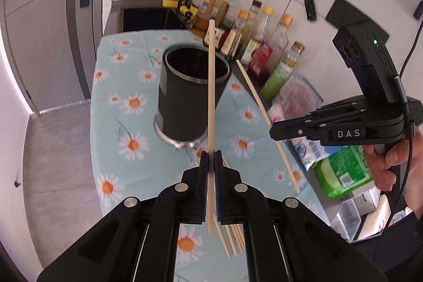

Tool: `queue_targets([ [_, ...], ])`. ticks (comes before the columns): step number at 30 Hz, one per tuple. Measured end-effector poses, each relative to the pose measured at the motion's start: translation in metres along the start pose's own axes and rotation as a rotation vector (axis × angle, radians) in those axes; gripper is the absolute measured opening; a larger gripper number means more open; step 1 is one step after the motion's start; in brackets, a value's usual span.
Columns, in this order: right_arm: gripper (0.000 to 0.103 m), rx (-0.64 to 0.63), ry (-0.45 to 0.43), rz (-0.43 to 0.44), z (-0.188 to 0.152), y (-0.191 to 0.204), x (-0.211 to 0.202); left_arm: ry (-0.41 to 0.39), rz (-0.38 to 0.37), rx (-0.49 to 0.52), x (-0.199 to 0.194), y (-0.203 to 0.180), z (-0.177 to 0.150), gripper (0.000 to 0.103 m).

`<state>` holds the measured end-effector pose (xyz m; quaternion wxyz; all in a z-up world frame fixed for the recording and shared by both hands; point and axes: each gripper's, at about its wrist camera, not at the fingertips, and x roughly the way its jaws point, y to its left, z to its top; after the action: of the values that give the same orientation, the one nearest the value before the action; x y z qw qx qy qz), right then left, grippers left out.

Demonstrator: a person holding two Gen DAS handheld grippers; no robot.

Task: Organize utensils
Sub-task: 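Lift the held chopsticks upright with both tools over the black holder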

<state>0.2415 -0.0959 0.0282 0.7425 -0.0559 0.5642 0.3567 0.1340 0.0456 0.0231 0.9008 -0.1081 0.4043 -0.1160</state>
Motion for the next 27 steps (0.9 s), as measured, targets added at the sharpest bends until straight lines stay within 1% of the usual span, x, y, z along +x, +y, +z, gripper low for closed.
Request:
queue_targets([
  [2,0.006,0.024,-0.057,0.017,0.013,0.002,-0.009,-0.042,-0.017,-0.001,-0.006,0.005,0.012,0.004],
  [6,0.006,0.051,-0.179,0.048,0.040,0.002,-0.028,-0.157,-0.071,-0.010,-0.020,0.018,0.043,0.004],
  [10,0.006,0.060,-0.330,0.067,0.066,0.000,-0.043,-0.237,-0.105,-0.006,-0.024,0.028,0.074,0.004],
  [12,0.006,0.072,-0.367,0.083,0.076,-0.003,-0.046,-0.280,-0.148,-0.030,-0.024,0.037,0.085,0.004],
  [13,0.006,0.076,-0.390,0.093,0.080,-0.005,-0.047,-0.290,-0.137,-0.014,-0.023,0.041,0.090,0.004],
  [18,0.006,0.040,-0.490,0.101,0.094,-0.005,-0.055,-0.343,-0.151,-0.021,-0.017,0.051,0.104,0.004],
  [20,0.006,0.055,-0.571,0.080,0.097,-0.008,-0.060,-0.361,-0.159,-0.024,-0.013,0.054,0.109,0.004],
  [21,0.006,0.060,-0.598,0.086,0.097,-0.010,-0.061,-0.372,-0.159,-0.020,-0.009,0.056,0.111,0.004],
  [23,0.006,0.074,-0.654,0.082,0.101,-0.015,-0.065,-0.387,-0.176,-0.011,-0.002,0.057,0.117,0.004],
  [25,0.006,0.077,-0.678,0.092,0.104,-0.019,-0.064,-0.400,-0.194,-0.009,0.004,0.058,0.120,0.004],
  [27,0.006,0.064,-0.708,0.084,0.105,-0.021,-0.062,-0.423,-0.221,-0.011,0.011,0.059,0.124,0.004],
])
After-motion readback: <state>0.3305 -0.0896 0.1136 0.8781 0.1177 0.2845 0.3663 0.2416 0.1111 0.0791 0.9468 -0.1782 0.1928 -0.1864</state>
